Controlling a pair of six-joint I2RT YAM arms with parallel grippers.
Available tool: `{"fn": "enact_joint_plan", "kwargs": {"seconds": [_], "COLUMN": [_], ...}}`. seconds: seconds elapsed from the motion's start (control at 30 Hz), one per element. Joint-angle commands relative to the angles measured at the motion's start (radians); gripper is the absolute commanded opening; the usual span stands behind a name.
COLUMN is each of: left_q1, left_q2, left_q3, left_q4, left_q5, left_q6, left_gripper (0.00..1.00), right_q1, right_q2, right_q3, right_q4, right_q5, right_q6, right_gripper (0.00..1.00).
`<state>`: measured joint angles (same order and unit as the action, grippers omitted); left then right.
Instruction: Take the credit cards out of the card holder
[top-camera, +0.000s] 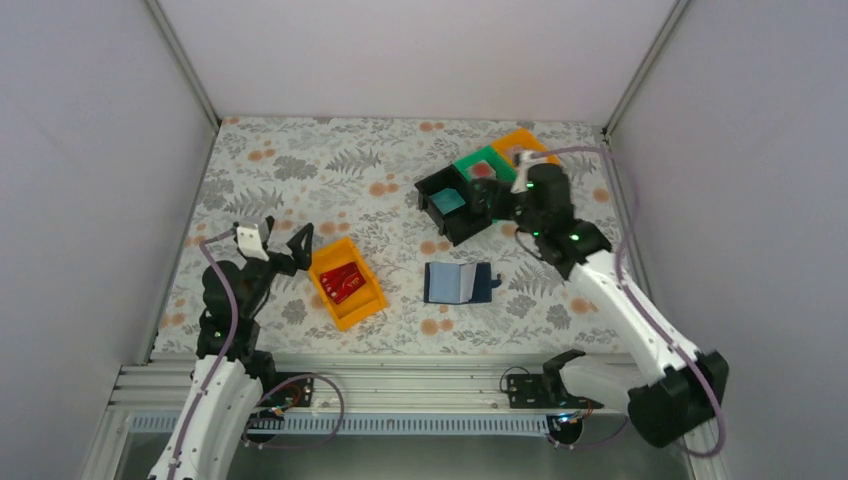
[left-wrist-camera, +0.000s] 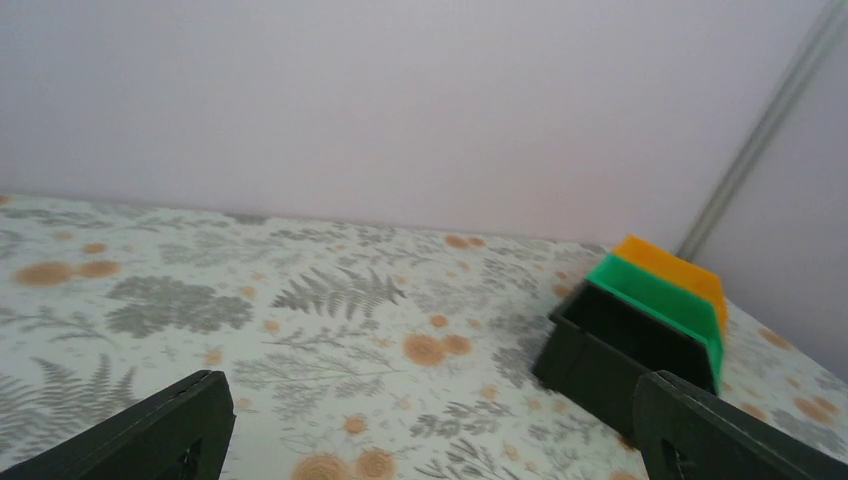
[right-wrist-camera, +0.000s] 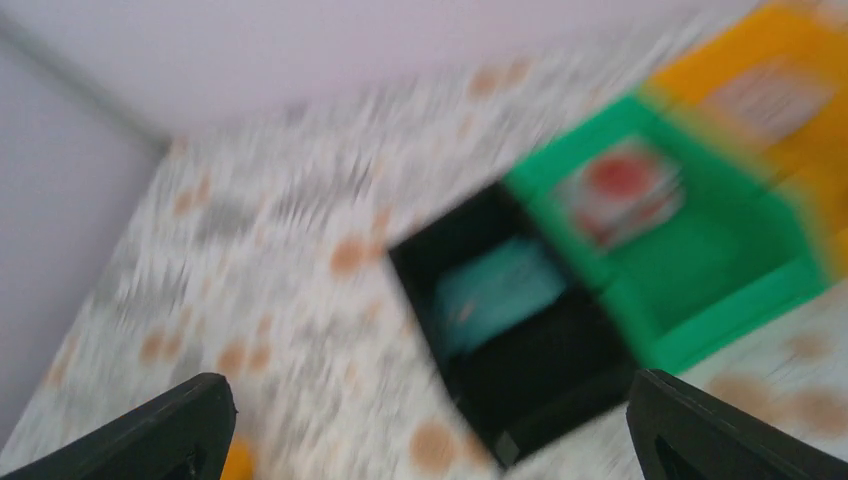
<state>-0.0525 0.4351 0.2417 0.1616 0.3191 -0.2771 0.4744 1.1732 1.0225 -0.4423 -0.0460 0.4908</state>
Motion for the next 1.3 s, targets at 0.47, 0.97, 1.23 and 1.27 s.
{"fn": "enact_joint_plan", "kwargs": {"seconds": [0.47,0.97,1.23,1.27], "left_q1": [0.039,0.039,0.050,0.057], "left_q2": [0.307,0.754,0.768,0.768], "left_q3": [0.327,0.740,0.488,0.486], "left_q4": [-0.200,-0.318,-0.027,-0.026], "left_q5": [-0.171,-0.071,-0.089,-0.092], "left_q6": [0.438,0.739,0.652,0.671], "left_gripper": [1.00,1.00,1.00,1.00], "right_q1": [-0.517,-0.587,-0.586,-0.586], "right_q2": [-0.223,0.056,0.070,0.075], "right_q3": [-0.674,-0.772,-0.816,-0.819], "right_q4": [0.994,1.294,1.412,1.421], "right_q5": [0.390,0.209,0.145,0.142], "right_q6": [-0.220,-0.257,-0.279,-0.281], "right_gripper": [0.99,0.99,0.99,0.99]}}
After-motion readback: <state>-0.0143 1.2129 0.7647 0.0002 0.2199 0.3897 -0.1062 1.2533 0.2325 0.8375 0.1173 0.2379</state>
